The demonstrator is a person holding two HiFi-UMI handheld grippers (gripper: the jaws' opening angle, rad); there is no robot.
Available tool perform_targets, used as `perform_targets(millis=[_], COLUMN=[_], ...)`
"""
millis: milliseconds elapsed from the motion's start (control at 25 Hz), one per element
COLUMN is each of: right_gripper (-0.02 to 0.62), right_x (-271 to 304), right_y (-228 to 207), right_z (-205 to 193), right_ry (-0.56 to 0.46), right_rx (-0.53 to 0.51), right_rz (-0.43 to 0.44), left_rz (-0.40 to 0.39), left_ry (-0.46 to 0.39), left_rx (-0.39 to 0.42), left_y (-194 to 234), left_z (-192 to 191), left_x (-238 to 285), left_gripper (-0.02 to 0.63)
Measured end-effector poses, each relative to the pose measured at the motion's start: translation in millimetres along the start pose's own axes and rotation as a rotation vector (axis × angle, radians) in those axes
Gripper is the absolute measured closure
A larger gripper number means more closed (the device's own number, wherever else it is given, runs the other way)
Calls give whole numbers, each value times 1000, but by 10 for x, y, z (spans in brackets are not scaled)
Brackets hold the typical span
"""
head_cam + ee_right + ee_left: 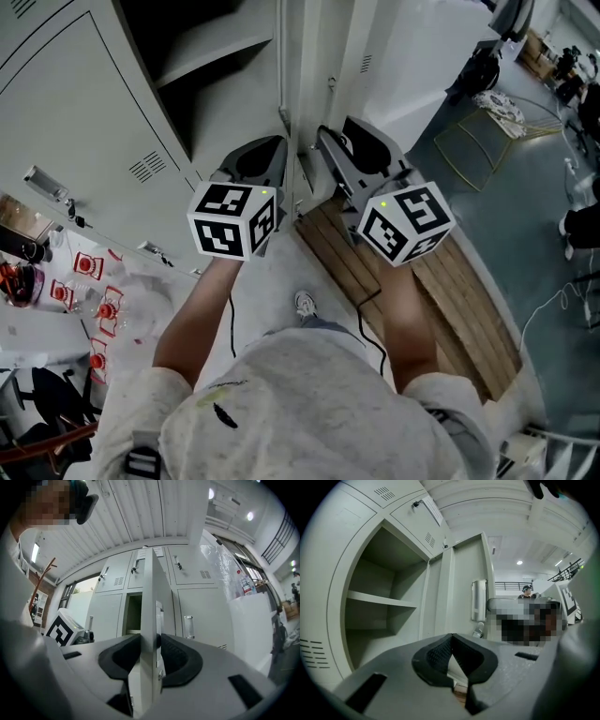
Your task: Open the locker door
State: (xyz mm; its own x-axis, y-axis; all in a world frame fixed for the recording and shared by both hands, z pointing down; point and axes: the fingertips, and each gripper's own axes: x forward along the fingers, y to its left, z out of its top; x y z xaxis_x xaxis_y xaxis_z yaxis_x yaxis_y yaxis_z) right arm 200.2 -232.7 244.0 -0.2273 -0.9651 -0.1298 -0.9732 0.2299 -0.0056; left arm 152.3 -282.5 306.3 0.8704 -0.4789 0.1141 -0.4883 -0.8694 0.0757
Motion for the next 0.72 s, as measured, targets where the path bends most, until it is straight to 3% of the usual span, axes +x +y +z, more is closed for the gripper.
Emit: perform_targets(millis=[720], right_gripper=[514], right_x=[-273], right_y=[-743], right_z=[27], right_ry=[3], right_rx=[-7], right_rz=[-161], left_rz=[-97], left_ry=[-2], left_rx=[16], left_y=[-348], left_z=[52], left_x=[479], left_gripper=[600])
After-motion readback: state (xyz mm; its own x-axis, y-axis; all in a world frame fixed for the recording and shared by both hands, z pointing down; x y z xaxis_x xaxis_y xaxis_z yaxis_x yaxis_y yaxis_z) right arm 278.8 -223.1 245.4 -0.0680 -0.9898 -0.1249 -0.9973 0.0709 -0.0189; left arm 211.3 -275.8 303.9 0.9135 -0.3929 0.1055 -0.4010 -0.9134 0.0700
